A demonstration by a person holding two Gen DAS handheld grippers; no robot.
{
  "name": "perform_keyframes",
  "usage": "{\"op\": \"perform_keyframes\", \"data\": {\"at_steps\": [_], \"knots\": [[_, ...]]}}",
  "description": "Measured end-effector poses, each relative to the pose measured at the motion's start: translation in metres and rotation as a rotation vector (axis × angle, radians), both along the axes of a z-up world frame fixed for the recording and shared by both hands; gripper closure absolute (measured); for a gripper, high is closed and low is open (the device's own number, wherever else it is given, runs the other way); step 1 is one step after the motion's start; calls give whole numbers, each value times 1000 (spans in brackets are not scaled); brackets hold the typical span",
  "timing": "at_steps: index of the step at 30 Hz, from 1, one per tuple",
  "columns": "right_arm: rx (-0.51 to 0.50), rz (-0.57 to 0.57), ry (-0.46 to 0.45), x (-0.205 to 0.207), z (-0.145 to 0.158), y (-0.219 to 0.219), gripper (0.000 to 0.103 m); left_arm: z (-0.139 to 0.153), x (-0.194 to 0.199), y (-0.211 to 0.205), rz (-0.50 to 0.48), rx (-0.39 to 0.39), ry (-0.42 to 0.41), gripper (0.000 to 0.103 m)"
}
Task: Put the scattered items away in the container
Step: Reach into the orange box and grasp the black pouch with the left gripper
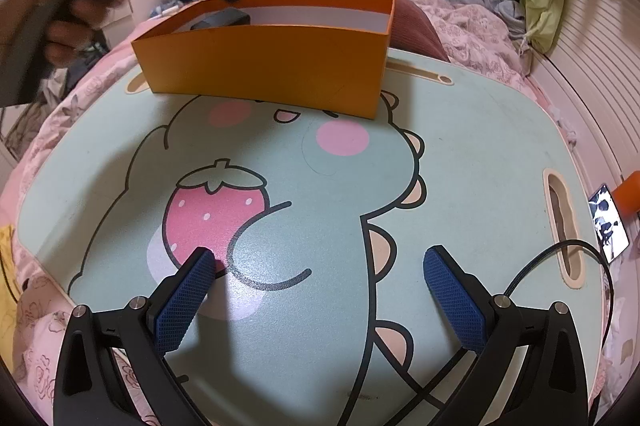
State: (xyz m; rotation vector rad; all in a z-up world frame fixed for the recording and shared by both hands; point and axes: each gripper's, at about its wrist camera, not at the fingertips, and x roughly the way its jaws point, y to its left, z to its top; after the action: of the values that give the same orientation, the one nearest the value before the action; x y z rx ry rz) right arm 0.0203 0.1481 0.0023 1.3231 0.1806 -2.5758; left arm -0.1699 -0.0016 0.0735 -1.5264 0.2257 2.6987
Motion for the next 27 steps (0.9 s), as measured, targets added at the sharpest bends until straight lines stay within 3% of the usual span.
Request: {"op": "perform_keyframes", "data": {"at_steps": [6,7,8,10,11,12,14,18,22,25,27], "knots": [[-2,0,2,0,1,-1,0,-34,-17,5,12,-27,-95,40],[-2,1,2,1,2,-1,0,-40,-17,6,13,-44,-112,42],[-1,1,2,1,2,-2,0,-45,-19,6,10,-49,-125,52],[1,2,4,2,2,0,0,-48,-16,8,4,-67,-113,57],[-1,2,3,2,2,0,0,-47,-13,7,-1,-46,-106,71],[-2,1,3,2,2,0,0,-44,-11,6,-12,-10,-108,73],[-4,1,2,1,1,1,0,-33,-3,5,-29,54,-93,74],[-5,1,2,1,1,1,0,-2,15,8,-61,83,-12,76],[-4,1,2,1,1,0,0,35,39,2,-87,219,49,78],[-3,1,2,0,0,1,0,54,58,1,-132,290,86,93],[-4,1,2,1,0,0,0,55,69,0,-154,318,85,93]]}}
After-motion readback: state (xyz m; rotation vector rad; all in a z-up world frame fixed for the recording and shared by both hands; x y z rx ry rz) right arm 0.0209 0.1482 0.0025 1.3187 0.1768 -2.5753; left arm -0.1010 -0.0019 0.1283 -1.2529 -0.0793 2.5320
